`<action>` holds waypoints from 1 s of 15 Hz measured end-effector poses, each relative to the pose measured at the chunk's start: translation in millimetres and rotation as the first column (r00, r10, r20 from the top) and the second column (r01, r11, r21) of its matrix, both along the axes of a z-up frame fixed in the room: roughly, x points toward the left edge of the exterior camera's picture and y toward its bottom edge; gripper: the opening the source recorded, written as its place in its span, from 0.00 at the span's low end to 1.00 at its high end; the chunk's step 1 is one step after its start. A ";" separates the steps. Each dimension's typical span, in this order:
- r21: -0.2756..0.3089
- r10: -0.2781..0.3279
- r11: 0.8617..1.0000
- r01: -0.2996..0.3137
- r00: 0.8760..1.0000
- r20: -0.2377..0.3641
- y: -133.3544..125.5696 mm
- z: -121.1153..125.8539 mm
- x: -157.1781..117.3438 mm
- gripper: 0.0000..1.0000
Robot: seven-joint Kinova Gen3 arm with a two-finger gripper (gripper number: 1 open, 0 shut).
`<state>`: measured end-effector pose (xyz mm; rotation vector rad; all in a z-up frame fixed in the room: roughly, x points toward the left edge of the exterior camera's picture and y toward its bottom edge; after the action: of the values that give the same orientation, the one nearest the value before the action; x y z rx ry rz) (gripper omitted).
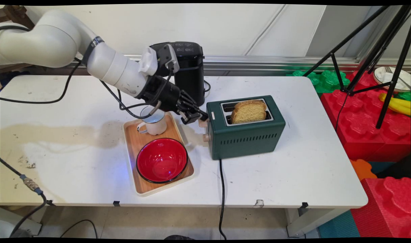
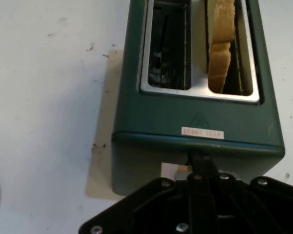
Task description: Press the toaster switch
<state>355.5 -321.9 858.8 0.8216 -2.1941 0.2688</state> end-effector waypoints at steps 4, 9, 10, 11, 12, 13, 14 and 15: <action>0.011 0.002 1.000 -0.002 1.000 0.004 -2.5 -9.9 -1.4 0.00; 0.023 -0.004 1.000 0.004 1.000 0.014 -5.1 -26.2 -3.4 0.00; 0.025 -0.006 1.000 0.005 1.000 0.016 -5.5 -29.2 -3.6 0.00; 0.028 -0.007 1.000 0.006 1.000 0.019 -5.8 -32.4 -3.7 0.00; 0.029 -0.008 1.000 0.007 1.000 0.021 -5.8 -35.2 -3.5 0.00; 0.029 -0.008 1.000 0.007 1.000 0.023 -5.7 -37.2 -3.2 0.00; 0.030 -0.008 1.000 0.008 1.000 0.025 -5.4 -39.4 -2.6 0.00; 0.030 -0.008 1.000 0.008 1.000 0.027 -4.8 -40.9 -1.8 0.00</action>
<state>353.8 -326.7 817.9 0.8297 -2.2316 0.2454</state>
